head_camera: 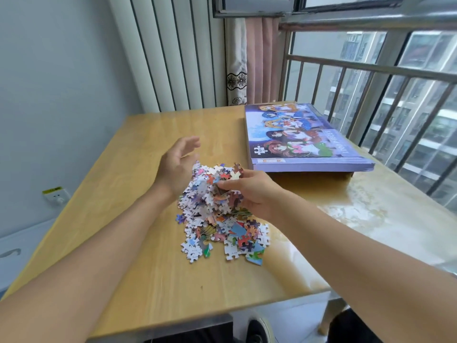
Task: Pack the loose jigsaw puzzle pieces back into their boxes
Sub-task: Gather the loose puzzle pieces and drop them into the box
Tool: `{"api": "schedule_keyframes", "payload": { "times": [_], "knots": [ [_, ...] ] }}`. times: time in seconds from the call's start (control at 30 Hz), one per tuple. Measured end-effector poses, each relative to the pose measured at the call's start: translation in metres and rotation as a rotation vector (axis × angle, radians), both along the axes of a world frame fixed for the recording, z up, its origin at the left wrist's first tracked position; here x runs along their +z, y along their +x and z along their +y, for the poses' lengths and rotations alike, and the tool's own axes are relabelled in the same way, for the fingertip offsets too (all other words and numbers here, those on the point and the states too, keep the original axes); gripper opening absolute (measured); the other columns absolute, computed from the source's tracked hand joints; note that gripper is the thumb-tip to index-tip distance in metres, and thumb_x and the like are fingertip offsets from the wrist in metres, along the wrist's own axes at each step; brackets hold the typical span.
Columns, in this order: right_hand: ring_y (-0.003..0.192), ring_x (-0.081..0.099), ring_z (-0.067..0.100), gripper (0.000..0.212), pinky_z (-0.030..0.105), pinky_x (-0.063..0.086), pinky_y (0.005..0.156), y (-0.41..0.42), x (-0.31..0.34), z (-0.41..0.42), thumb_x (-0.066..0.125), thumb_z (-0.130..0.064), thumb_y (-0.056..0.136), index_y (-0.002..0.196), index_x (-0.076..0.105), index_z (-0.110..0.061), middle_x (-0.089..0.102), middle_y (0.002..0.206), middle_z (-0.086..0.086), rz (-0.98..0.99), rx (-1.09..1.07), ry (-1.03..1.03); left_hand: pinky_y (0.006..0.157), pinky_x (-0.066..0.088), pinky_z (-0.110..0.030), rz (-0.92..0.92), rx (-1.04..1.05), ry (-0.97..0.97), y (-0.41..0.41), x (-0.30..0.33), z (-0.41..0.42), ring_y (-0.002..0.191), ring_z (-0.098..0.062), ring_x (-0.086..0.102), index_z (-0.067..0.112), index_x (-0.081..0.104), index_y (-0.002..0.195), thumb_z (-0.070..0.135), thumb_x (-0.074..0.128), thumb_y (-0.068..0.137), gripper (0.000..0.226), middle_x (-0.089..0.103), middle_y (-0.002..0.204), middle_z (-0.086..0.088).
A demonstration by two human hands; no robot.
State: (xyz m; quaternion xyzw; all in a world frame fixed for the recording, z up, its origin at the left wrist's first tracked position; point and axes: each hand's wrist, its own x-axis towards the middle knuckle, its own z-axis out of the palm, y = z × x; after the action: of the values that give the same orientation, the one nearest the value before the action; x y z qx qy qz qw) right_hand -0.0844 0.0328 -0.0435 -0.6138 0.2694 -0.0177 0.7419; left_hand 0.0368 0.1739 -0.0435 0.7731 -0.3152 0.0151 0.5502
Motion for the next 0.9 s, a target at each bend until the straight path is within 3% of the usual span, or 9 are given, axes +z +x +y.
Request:
{"api": "schedule_keyframes", "payload": {
  "times": [0.07,0.13,0.3,0.37,0.43,0.5,0.67,0.8,0.9],
  "knots": [
    [0.095,0.074,0.025,0.039,0.035,0.06,0.076,-0.019,-0.001,-0.007,0.087,-0.005,0.074,0.108,0.067,-0.004,0.075,0.107,0.012,-0.01,0.0,0.026,0.111,0.041,-0.037,-0.057,-0.052,0.172,-0.002,0.001,-0.012,0.126,-0.009,0.05,0.022,0.054,0.135,-0.003,0.054,0.085,0.056,0.058,0.132,0.006],
    [0.087,0.074,0.02,0.026,0.027,0.056,0.065,-0.039,-0.005,-0.018,0.079,0.001,0.082,0.105,0.069,-0.004,0.077,0.103,0.011,0.006,0.018,0.054,0.111,0.04,-0.033,-0.154,-0.129,0.333,-0.007,0.002,-0.027,0.131,-0.013,0.046,0.023,0.048,0.141,-0.006,0.059,0.081,0.067,0.053,0.14,0.003],
    [0.069,0.063,0.015,0.047,0.024,0.052,0.053,-0.067,-0.003,-0.052,0.079,0.005,0.079,0.122,0.06,0.002,0.07,0.107,0.016,0.046,-0.16,0.121,0.109,0.039,-0.031,-0.396,-0.209,0.526,-0.016,0.006,-0.079,0.133,-0.019,0.046,0.023,0.044,0.146,0.016,0.078,0.08,0.075,0.048,0.148,0.0],
    [0.069,0.061,0.016,0.036,0.022,0.052,0.052,-0.071,0.0,-0.063,0.077,0.006,0.081,0.113,0.063,0.002,0.069,0.099,0.015,0.06,-0.211,0.143,0.103,0.045,-0.037,-0.455,-0.172,0.537,-0.016,0.007,-0.096,0.126,-0.023,0.054,0.021,0.055,0.139,0.016,0.073,0.086,0.056,0.056,0.141,-0.001],
    [0.071,0.061,0.018,0.036,0.022,0.052,0.052,-0.074,0.005,-0.069,0.078,0.006,0.081,0.113,0.063,0.001,0.068,0.102,0.015,0.071,-0.243,0.176,0.086,0.051,-0.039,-0.451,-0.123,0.474,-0.013,0.007,-0.106,0.109,-0.027,0.062,0.02,0.068,0.123,0.024,0.066,0.094,0.029,0.068,0.125,-0.003],
    [0.072,0.06,0.018,0.033,0.022,0.052,0.052,-0.074,0.008,-0.077,0.077,0.005,0.082,0.111,0.063,0.002,0.065,0.1,0.016,0.069,-0.271,0.198,0.072,0.046,-0.032,-0.399,-0.087,0.37,-0.012,0.01,-0.114,0.093,-0.024,0.064,0.021,0.073,0.116,0.03,0.061,0.097,0.024,0.073,0.112,-0.003],
    [0.076,0.06,0.019,0.012,0.02,0.052,0.045,-0.059,0.028,-0.091,0.067,0.005,0.091,0.1,0.062,0.0,0.063,0.096,0.015,-0.02,-0.316,0.275,0.067,0.037,-0.021,-0.336,-0.037,0.21,-0.019,0.027,-0.123,0.08,-0.012,0.058,0.019,0.073,0.116,0.024,0.062,0.097,0.022,0.074,0.1,0.001],
    [0.095,0.06,0.026,0.009,0.032,0.055,0.079,-0.044,0.055,-0.102,0.059,0.006,0.096,0.103,0.057,0.001,0.06,0.1,0.018,-0.104,-0.41,0.308,0.066,0.038,-0.027,-0.38,-0.037,0.247,-0.02,0.037,-0.128,0.077,-0.016,0.058,0.014,0.074,0.11,0.026,0.061,0.097,0.022,0.074,0.098,-0.001],
    [0.085,0.062,0.027,0.025,0.037,0.053,0.08,-0.034,0.064,-0.107,0.058,0.01,0.095,0.118,0.054,0.0,0.059,0.095,0.017,-0.108,-0.482,0.257,0.067,0.04,-0.026,-0.364,-0.035,0.222,-0.02,0.04,-0.129,0.077,-0.015,0.059,0.016,0.073,0.111,0.025,0.061,0.097,0.021,0.074,0.099,0.002]
  ]
}}
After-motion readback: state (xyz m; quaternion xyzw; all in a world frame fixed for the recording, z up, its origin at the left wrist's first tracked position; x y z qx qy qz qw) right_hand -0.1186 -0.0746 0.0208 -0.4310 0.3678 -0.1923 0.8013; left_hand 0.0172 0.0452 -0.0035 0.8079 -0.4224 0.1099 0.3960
